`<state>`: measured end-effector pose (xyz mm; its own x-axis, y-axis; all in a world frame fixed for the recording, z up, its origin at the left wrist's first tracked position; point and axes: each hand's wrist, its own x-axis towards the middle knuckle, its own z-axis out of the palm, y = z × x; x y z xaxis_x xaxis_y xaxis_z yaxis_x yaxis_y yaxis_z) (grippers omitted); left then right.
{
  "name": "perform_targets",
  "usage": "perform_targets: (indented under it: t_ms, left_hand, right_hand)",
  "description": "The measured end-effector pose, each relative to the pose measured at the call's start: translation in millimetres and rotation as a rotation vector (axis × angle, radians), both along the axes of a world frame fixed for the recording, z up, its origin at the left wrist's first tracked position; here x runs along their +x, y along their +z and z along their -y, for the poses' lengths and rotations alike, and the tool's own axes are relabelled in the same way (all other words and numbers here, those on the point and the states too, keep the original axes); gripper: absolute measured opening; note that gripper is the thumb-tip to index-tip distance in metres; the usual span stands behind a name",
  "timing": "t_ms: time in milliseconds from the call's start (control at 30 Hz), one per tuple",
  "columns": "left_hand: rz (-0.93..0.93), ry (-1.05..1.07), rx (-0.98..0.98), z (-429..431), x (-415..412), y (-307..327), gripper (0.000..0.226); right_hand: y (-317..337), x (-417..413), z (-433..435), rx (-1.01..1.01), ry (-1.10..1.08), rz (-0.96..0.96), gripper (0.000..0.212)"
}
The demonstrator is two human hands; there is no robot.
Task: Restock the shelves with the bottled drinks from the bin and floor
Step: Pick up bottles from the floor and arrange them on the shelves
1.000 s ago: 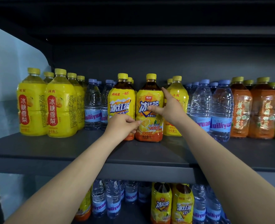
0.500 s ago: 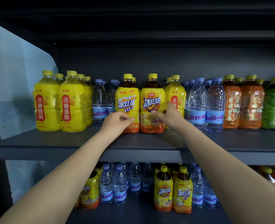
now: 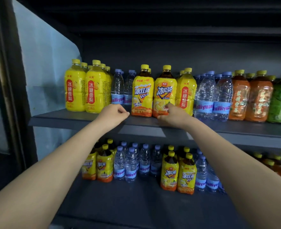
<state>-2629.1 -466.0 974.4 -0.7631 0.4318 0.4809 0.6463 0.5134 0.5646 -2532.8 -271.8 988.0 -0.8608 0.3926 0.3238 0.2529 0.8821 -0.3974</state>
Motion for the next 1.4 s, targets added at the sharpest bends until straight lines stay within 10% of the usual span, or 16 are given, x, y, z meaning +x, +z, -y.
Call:
perform_targets:
  t_ms: [833,1400]
  left_hand:
    - [0.092,0.651,-0.862,120.1,265.5,-105.9,0.042]
    - [0.450,0.656,-0.904,233.9,283.4,-242.9,0.058]
  right_hand:
    - [-130.5,115.5,100.2,0.201,0.717,0.321,0.052]
    - [-257.7,115.1,235.8,0.322,0.781,0.563,0.053]
